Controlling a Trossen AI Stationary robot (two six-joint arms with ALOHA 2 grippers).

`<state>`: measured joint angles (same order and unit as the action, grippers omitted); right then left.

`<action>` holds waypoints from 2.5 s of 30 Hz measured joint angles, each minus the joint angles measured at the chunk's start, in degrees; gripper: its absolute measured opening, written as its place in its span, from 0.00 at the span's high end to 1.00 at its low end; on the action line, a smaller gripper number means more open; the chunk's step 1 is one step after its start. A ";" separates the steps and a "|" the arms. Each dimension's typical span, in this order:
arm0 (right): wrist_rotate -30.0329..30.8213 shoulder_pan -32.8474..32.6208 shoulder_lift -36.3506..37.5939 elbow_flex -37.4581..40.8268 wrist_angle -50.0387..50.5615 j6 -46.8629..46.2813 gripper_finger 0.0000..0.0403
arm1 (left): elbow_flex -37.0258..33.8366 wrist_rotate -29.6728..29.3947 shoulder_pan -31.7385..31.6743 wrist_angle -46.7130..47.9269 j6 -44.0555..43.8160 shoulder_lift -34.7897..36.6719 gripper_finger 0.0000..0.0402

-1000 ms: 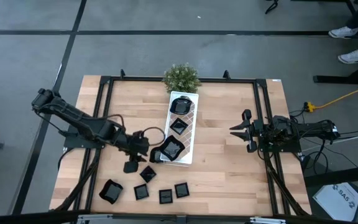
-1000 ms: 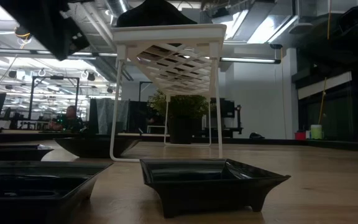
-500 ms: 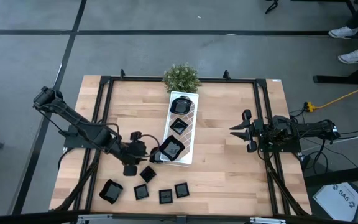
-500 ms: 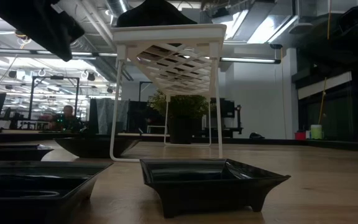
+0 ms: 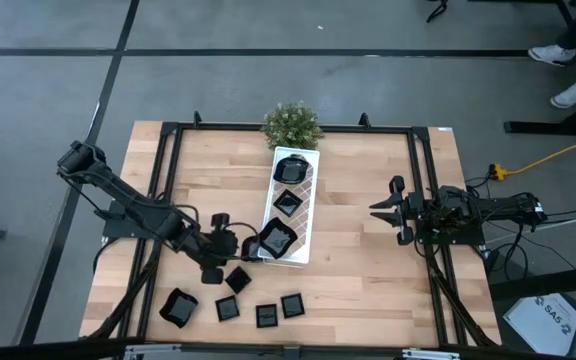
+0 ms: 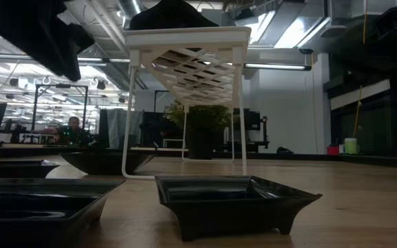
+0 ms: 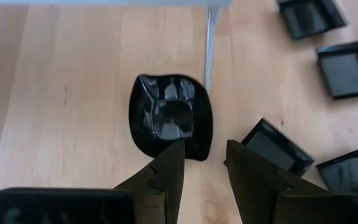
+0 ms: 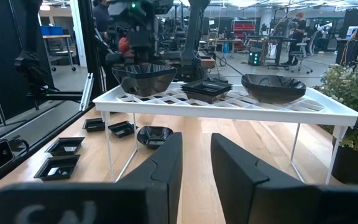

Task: Pick & Place Mini shaped plates
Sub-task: Stack the leaf shaped plate on top of the leaf shaped plate on the shelf

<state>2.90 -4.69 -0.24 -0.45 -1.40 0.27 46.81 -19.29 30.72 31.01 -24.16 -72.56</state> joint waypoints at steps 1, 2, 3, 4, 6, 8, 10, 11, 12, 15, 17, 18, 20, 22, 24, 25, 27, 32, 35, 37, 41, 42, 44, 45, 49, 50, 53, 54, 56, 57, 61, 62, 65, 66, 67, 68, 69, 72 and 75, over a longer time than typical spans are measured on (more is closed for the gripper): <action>0.00 0.00 0.00 0.00 -0.01 0.00 0.79 | 0.00 -0.19 0.00 0.03 0.15 -0.69 0.72; 0.00 0.00 -0.01 0.00 0.01 0.00 0.79 | 0.00 -0.39 0.00 -0.04 0.13 -1.43 0.72; 0.00 0.00 -0.01 0.00 -0.01 0.00 0.79 | 0.00 -0.64 0.00 -0.01 0.13 -2.22 0.72; 0.00 0.01 0.00 0.00 0.01 -0.01 0.79 | 0.00 -0.76 0.00 -0.01 0.13 -2.98 0.72; 0.00 0.00 0.01 0.00 0.01 0.00 0.79 | 0.00 -0.79 0.00 -0.14 0.07 -4.31 0.72; 0.00 0.01 0.00 0.00 0.00 -0.02 0.79 | 0.00 -0.81 0.00 -0.74 0.10 -5.68 0.72; 0.00 0.00 -0.01 0.00 0.01 0.00 0.79 | 0.00 -1.25 0.00 -1.63 0.87 -6.96 0.72; 0.00 0.01 0.00 0.00 -0.01 -0.01 0.79 | 0.00 -1.25 0.00 -2.37 1.33 -7.64 0.72; 0.00 0.00 0.01 0.00 0.01 0.00 0.79 | 0.00 -1.29 0.00 -3.20 1.96 -8.30 0.72; 0.00 0.01 0.00 0.00 0.01 0.00 0.79 | 0.00 -1.55 0.00 -5.17 3.63 -10.33 0.72; 0.00 0.00 0.00 0.00 -0.01 0.00 0.79 | 0.00 -1.96 0.27 -5.78 3.78 -11.62 0.72; 0.00 0.00 0.01 0.00 0.00 -0.02 0.79 | 0.01 -2.47 0.52 -6.01 3.79 -12.21 0.72; 0.00 0.00 0.01 0.00 0.01 0.00 0.79 | 0.02 -4.00 1.41 -6.06 3.43 -13.15 0.72; 0.02 0.00 -0.01 0.00 0.01 0.00 0.79 | 0.00 -6.34 2.73 -6.55 2.84 -13.62 0.72; 0.00 0.01 0.00 0.00 -0.01 0.00 0.79 | 0.01 -8.75 4.04 -7.16 2.47 -13.66 0.72; 0.00 0.00 0.00 0.00 -0.01 -0.02 0.79 | 0.02 -9.78 4.62 -7.38 2.43 -13.66 0.72; 0.00 0.01 0.01 0.00 -0.01 0.00 0.79 | 0.02 -11.51 5.53 -7.29 2.40 -13.66 0.72; 0.00 0.02 -0.01 0.00 0.01 0.00 0.79 | 0.02 -13.33 6.43 -6.94 3.72 -13.90 0.72; 0.00 0.01 0.01 0.00 0.01 0.00 0.79 | 0.02 -14.15 6.43 -7.13 4.08 -15.16 0.72; 0.00 0.02 0.01 0.00 0.01 0.00 0.79 | 0.02 -14.18 6.49 -7.25 4.20 -16.67 0.72; 0.00 0.00 0.00 0.00 0.01 -0.02 0.79 | 0.02 -14.99 6.67 -9.76 5.32 -20.24 0.72; 0.00 0.00 0.01 0.00 0.01 0.00 0.79 | 0.02 -15.71 6.81 -10.92 5.95 -20.93 0.72; 0.00 0.00 0.01 0.00 -0.01 0.00 0.79 | 0.02 -17.23 7.23 -12.78 7.12 -21.68 0.72; 0.00 0.01 0.01 0.00 0.01 -0.01 0.79 | 0.02 -17.51 7.39 -13.29 7.48 -21.87 0.72; 0.00 0.01 0.00 0.00 0.01 0.00 0.79 | 0.02 -16.83 7.51 -13.34 6.48 -22.01 0.72; 0.00 0.01 0.00 0.00 0.00 0.00 0.79 | 0.02 -16.57 7.50 -13.32 6.14 -22.01 0.72; 0.00 0.00 -0.01 0.00 0.01 0.00 0.79 | 0.02 -15.47 7.50 -13.39 5.54 -22.01 0.72; 0.00 0.01 0.01 0.00 0.00 -0.01 0.79 | 0.02 -15.22 7.50 -13.39 5.48 -22.01 0.72; 0.00 0.00 -0.01 0.00 0.00 0.00 0.79 | 0.02 -15.05 7.50 -13.47 5.44 -22.01 0.72; 0.00 0.00 0.01 0.00 -0.01 -0.01 0.79 | 0.02 -15.04 7.50 -13.47 5.44 -22.01 0.72; 0.00 0.00 0.01 0.00 0.01 -0.02 0.79 | 0.02 -15.08 7.49 -13.47 5.44 -22.01 0.72; 0.00 0.02 -0.01 0.00 0.01 0.00 0.79 | 0.02 -15.08 7.43 -13.47 5.44 -22.01 0.72; 0.00 0.00 0.01 0.00 0.01 0.00 0.79 | 0.02 -15.11 7.43 -13.45 5.47 -22.01 0.72; 0.00 0.01 -0.01 0.00 0.01 -0.01 0.79 | 0.02 -15.11 7.43 -13.43 5.70 -22.01 0.72; 0.00 0.01 -0.01 0.00 0.01 0.00 0.79 | 0.02 -15.11 7.43 -13.43 5.79 -22.01 0.72; 0.00 0.00 0.00 0.00 0.01 -0.01 0.79 | 0.02 -15.12 7.37 -13.43 5.81 -22.10 0.72; 0.00 0.00 0.01 0.00 0.01 0.00 0.79 | 0.04 -15.11 7.31 -13.49 5.81 -22.27 0.72; 0.00 0.00 0.01 0.00 0.01 0.00 0.79 | 0.04 -14.33 6.88 -13.65 5.83 -23.00 0.72; 0.00 0.01 0.01 0.00 -0.01 0.00 0.79 | 0.04 -14.19 6.62 -14.16 5.95 -23.71 0.72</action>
<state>2.90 -4.68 -0.23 -0.45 -1.40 0.27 46.85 -33.48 37.34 16.85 -18.21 -96.27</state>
